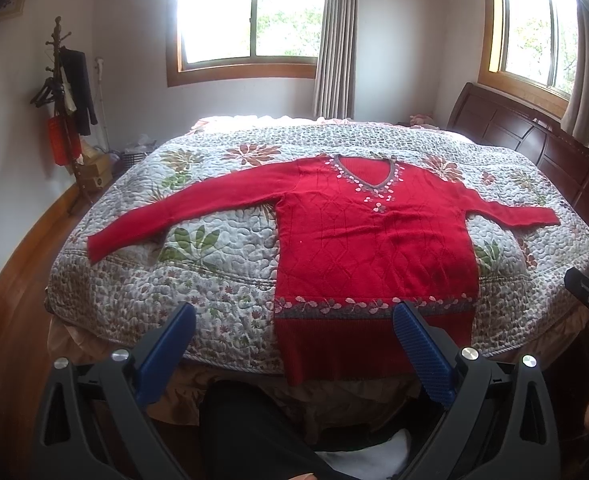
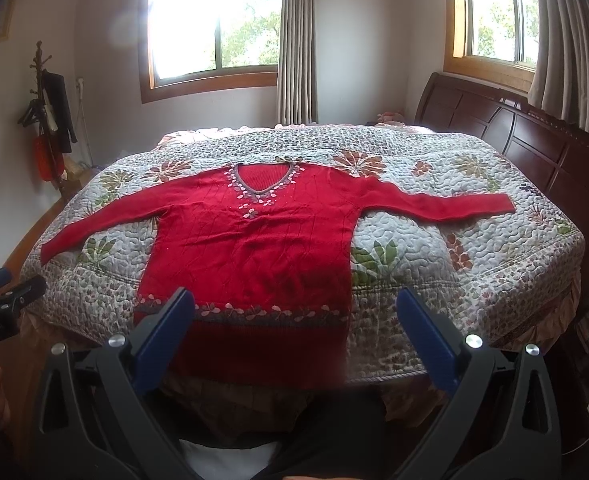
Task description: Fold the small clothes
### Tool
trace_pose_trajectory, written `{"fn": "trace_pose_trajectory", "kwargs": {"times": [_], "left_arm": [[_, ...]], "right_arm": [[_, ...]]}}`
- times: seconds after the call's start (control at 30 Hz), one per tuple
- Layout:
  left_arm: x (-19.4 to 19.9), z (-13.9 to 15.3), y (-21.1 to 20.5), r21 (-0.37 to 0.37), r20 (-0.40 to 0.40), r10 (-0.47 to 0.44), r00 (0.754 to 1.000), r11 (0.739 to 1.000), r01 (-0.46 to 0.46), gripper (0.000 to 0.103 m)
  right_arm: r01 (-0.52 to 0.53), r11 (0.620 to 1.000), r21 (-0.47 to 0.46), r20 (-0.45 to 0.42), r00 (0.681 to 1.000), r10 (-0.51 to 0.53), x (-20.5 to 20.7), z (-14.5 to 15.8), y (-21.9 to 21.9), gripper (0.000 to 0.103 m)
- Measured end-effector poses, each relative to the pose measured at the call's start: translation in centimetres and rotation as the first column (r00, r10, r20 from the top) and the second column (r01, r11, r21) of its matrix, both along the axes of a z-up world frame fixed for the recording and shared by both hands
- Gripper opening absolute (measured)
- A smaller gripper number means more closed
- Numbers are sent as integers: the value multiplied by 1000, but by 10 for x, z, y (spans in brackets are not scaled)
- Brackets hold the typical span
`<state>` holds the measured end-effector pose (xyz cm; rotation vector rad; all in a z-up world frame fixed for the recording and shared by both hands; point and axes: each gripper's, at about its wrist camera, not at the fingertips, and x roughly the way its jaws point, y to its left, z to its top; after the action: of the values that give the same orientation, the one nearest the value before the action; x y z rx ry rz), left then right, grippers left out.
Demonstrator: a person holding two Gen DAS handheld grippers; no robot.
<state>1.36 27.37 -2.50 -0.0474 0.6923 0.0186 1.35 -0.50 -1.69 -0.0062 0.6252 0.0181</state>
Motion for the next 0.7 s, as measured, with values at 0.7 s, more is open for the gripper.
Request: {"fn": "trace_pose_trajectory", "kwargs": {"times": [0.7], "left_arm": [[32, -14, -7, -15, -62, -9, 998, 1000, 8, 99]], "right_arm": [[4, 1000, -13, -48, 999, -5, 30, -17, -6, 100]]}}
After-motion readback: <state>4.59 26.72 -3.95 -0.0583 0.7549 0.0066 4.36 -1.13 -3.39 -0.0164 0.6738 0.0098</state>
